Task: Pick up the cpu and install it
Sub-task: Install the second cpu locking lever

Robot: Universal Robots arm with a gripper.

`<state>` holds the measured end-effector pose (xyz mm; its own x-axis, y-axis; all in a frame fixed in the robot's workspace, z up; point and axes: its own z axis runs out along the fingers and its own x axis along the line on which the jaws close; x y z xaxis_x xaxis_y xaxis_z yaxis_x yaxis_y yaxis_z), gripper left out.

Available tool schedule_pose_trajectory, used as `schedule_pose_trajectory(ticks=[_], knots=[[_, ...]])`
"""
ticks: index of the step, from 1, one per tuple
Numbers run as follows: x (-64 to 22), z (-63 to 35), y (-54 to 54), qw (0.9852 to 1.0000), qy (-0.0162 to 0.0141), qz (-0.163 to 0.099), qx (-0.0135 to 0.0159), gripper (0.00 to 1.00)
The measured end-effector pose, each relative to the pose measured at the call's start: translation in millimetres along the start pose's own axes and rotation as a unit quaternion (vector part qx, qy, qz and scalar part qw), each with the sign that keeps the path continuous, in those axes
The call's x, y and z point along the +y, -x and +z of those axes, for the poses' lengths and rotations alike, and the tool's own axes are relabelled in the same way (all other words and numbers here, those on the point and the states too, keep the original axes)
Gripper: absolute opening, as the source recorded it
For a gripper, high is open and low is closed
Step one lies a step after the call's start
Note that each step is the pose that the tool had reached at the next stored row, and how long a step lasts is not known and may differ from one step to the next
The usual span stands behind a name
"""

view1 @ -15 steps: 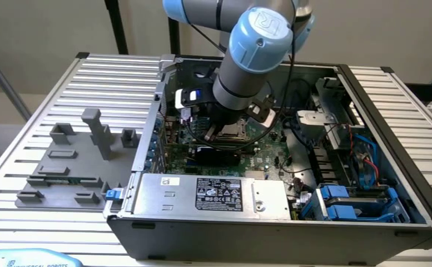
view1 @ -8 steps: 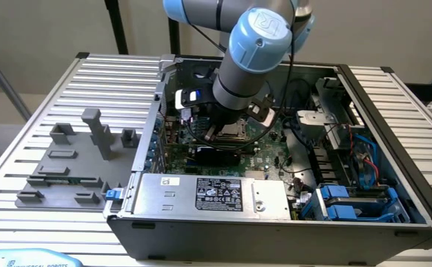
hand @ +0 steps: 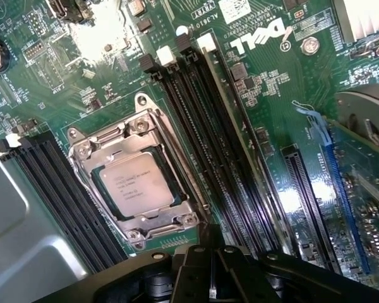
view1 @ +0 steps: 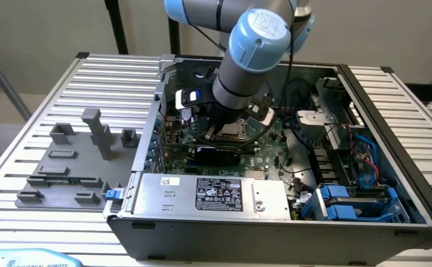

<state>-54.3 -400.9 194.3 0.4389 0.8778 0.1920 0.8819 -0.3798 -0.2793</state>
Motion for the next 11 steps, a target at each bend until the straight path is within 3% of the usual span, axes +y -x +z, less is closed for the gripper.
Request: schedule_pose_trajectory(ticks=[3,8,11], knots=[[-0.2,1.9,-1.0,1.0,0.0007,-0.003,-0.0012,0.11],[-0.7,1.8,-1.8,0.9999,0.0022,-0.007,-0.0074,0.11],[-3.4,-7.2,-3.7,0.9999,0.002,-0.008,-0.0082,0.11]])
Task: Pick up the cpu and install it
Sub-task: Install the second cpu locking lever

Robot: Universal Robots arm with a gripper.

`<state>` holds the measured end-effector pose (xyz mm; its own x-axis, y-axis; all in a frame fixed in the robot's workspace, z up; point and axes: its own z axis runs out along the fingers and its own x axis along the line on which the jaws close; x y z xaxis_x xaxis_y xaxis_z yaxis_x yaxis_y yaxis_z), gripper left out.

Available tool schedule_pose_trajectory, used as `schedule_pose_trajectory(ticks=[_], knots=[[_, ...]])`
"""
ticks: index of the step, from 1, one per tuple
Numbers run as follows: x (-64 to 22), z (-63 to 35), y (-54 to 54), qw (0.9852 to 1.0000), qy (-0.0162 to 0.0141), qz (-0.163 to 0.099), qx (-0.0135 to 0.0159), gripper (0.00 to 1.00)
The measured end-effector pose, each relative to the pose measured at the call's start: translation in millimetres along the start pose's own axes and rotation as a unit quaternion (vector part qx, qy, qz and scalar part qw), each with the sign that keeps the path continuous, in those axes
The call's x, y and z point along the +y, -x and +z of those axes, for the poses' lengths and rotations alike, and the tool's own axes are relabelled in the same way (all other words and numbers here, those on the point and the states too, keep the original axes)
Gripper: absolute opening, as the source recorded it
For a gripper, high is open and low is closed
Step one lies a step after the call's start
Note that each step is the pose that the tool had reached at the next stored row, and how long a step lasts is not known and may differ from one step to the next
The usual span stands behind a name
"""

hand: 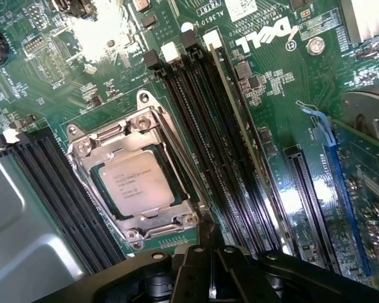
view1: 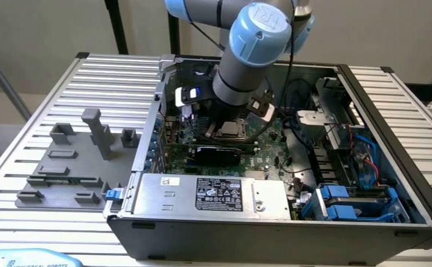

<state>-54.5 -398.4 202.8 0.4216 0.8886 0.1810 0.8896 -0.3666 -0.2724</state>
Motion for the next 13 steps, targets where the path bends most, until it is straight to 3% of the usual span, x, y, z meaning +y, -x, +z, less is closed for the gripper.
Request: schedule_pose_trajectory(ticks=[5,13], knots=[[-4.5,-15.6,-3.0,1.0,-0.0004,-0.002,-0.0009,0.11],[-4.9,-16.8,-3.2,1.0,-0.0005,-0.003,-0.0009,0.11]])
